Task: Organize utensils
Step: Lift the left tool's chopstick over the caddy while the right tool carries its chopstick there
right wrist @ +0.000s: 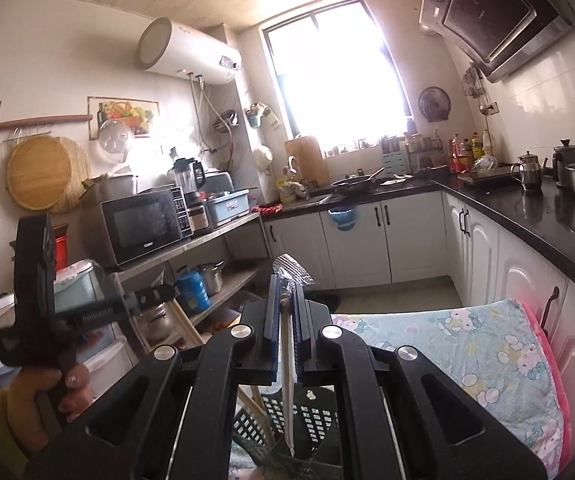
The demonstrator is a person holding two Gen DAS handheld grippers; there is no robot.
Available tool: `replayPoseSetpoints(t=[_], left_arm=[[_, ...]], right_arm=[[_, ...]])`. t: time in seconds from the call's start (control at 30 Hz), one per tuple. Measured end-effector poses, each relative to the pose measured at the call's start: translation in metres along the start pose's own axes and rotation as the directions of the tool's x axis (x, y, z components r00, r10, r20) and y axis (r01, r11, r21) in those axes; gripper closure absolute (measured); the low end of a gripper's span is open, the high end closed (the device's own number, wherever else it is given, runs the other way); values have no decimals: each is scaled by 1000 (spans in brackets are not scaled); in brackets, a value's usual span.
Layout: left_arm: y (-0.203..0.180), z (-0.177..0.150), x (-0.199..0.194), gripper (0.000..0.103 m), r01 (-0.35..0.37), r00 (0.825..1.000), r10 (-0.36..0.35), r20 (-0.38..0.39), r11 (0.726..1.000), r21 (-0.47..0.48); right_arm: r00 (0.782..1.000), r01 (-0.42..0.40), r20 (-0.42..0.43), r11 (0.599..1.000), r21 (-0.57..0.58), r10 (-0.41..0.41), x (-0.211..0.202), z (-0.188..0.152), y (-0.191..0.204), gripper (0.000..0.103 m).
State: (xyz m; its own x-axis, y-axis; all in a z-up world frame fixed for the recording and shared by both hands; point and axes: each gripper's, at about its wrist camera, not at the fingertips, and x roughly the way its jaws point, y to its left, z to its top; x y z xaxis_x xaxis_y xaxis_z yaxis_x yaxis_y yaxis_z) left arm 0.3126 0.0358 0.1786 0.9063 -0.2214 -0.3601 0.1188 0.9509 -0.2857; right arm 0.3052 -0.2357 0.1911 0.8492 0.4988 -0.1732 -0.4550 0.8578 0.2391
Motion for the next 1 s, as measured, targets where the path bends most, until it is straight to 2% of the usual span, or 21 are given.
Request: replayPoseSetpoints(t=[0.43, 1.0], left_arm=[[5, -29, 21, 102, 22, 1000, -22, -21, 1000, -2], [19, -67, 41, 102, 44, 996, -47, -77, 998, -42]], right_arm=[[999, 46, 6, 999, 10, -46, 22, -18, -14, 97], [998, 56, -24, 998, 9, -55, 45, -50, -20, 97]])
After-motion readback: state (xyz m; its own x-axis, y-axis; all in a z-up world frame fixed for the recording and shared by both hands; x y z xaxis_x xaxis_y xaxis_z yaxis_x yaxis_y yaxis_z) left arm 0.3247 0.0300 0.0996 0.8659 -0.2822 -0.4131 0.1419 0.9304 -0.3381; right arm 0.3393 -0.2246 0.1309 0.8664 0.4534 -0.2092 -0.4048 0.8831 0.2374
